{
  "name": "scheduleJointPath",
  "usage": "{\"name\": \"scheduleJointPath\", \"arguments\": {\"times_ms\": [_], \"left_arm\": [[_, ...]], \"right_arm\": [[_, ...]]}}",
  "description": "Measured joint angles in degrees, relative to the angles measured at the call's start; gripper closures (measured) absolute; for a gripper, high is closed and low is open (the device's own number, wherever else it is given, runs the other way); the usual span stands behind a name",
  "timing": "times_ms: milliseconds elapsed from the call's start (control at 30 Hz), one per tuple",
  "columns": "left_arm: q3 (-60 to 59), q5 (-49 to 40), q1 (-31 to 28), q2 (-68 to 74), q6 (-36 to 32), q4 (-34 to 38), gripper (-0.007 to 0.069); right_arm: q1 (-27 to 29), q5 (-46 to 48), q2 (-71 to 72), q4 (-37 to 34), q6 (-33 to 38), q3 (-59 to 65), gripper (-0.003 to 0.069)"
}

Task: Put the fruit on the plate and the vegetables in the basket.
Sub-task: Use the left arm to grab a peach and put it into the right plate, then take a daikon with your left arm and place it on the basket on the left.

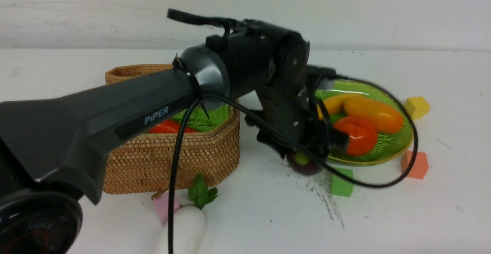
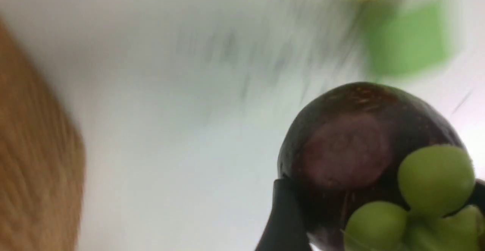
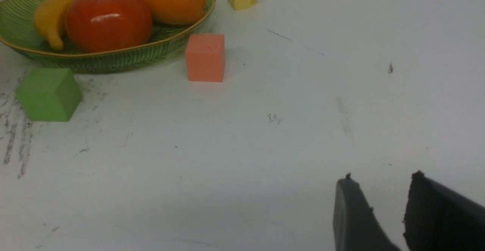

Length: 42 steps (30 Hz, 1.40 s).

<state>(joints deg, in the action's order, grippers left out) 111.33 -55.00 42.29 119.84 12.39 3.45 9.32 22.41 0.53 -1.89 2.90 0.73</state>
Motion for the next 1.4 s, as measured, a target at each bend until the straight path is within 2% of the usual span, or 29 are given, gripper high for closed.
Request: {"name": "scheduleJointPath", "arguments": {"times_ms": [200,567,733,967,1200,1333,1400], "left_arm": [[5.23,11.39,0.0,1.85,0.41,-2.19,0.0105],[9.78,14.04,-0.24,12.03,6.88,-3.45,0.0105],[9.78,14.06,-0.24,12.8,7.11,-3.45,0.0102],[9.8,13.77,-0.24,12.8,7.26,-3.45,-0.0012],[9.8,11.61,-0.24,11.51,7.26,-3.45,-0.0001],[9.8,7.18,-0.24,6.34,7.14,-6.77,0.002],[9.8,2.18,-0.24,1.15,5.67,-8.78,0.0036]], "right_arm": [[0.0,0.0,0.0,0.0,0.0,0.0,0.0421],[0.0,0.0,0.0,0.0,0.0,0.0,0.0421],[0.0,0.0,0.0,0.0,0.0,0.0,0.0421],[0.0,0.0,0.0,0.0,0.0,0.0,0.0421],[0.0,0.0,0.0,0.0,0.0,0.0,0.0421],[0.0,0.0,0.0,0.0,0.0,0.0,0.0421],[0.0,0.0,0.0,0.0,0.0,0.0,0.0421]]}}
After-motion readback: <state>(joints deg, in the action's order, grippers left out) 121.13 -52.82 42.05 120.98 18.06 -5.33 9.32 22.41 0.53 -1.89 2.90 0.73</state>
